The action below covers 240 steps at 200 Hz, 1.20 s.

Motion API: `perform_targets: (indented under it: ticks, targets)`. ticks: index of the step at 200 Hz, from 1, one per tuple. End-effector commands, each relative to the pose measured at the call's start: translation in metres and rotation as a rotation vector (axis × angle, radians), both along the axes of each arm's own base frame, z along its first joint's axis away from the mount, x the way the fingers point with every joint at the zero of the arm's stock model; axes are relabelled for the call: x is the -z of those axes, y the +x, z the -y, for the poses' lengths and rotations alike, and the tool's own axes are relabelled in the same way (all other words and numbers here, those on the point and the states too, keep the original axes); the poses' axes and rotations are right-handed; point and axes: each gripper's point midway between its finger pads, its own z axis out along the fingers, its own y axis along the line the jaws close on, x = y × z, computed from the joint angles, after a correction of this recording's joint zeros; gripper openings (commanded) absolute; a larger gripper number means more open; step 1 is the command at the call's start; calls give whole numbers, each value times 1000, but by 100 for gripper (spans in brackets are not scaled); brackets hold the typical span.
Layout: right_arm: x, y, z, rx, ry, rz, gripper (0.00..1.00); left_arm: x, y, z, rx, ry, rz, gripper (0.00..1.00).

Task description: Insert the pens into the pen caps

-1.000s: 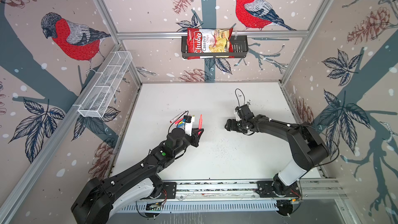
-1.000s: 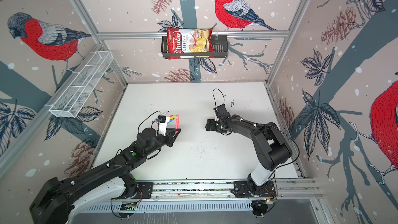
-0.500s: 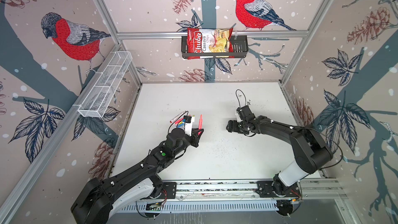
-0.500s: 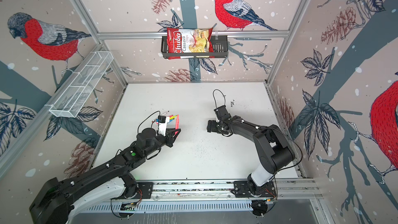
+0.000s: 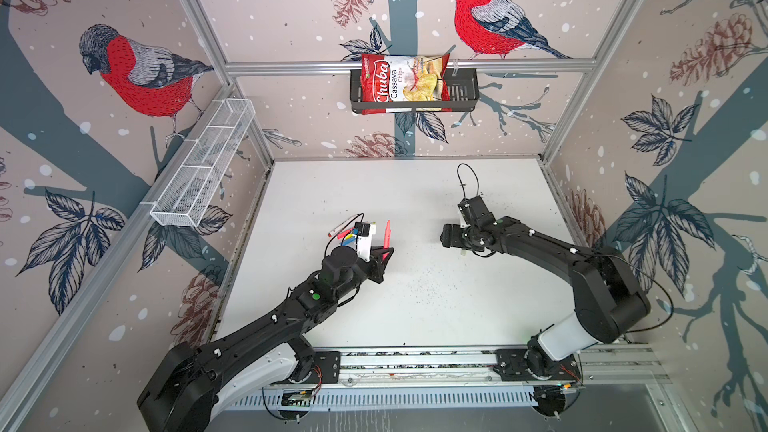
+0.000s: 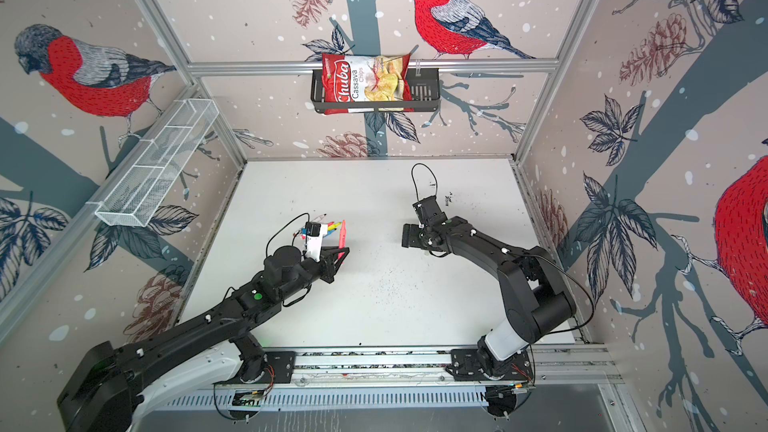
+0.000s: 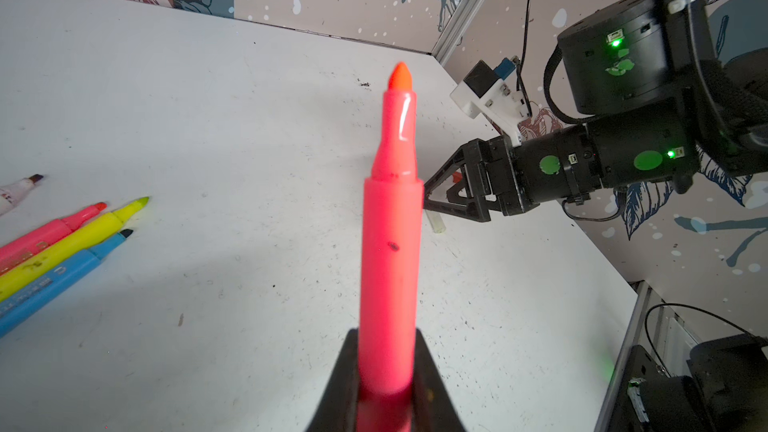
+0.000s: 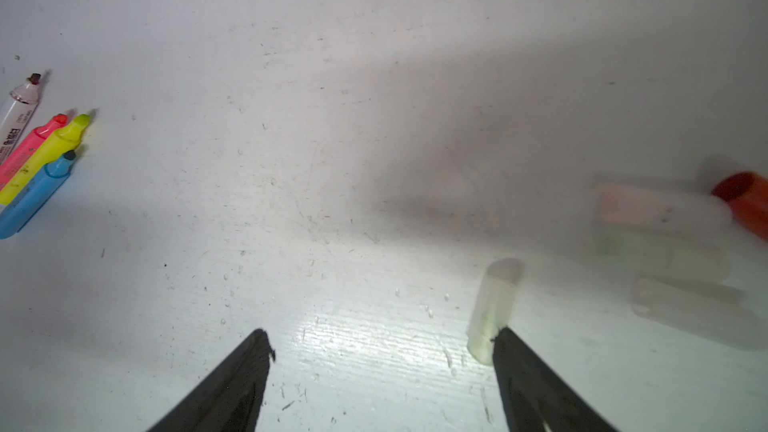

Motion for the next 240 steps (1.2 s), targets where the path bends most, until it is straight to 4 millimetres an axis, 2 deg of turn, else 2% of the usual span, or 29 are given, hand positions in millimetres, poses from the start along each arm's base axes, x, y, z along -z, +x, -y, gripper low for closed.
perform_targets:
  ticks: [1, 60, 79, 136, 240]
  targets:
    - [2, 0, 13, 39, -48, -10, 84, -11, 2, 3, 14, -14, 35, 0]
    - [19, 1, 32, 87, -109, -56, 82, -10, 1, 4, 21, -3, 36, 0]
    - [22, 3, 32, 89, -109, -62, 74, -9, 1, 4, 23, -1, 31, 0]
    - [38, 3, 35, 98, -142, -92, 59, -4, -1, 1, 19, 6, 25, 0]
    - [54, 5, 38, 105, -191, -121, 42, 0, -3, -2, 9, 9, 20, 0]
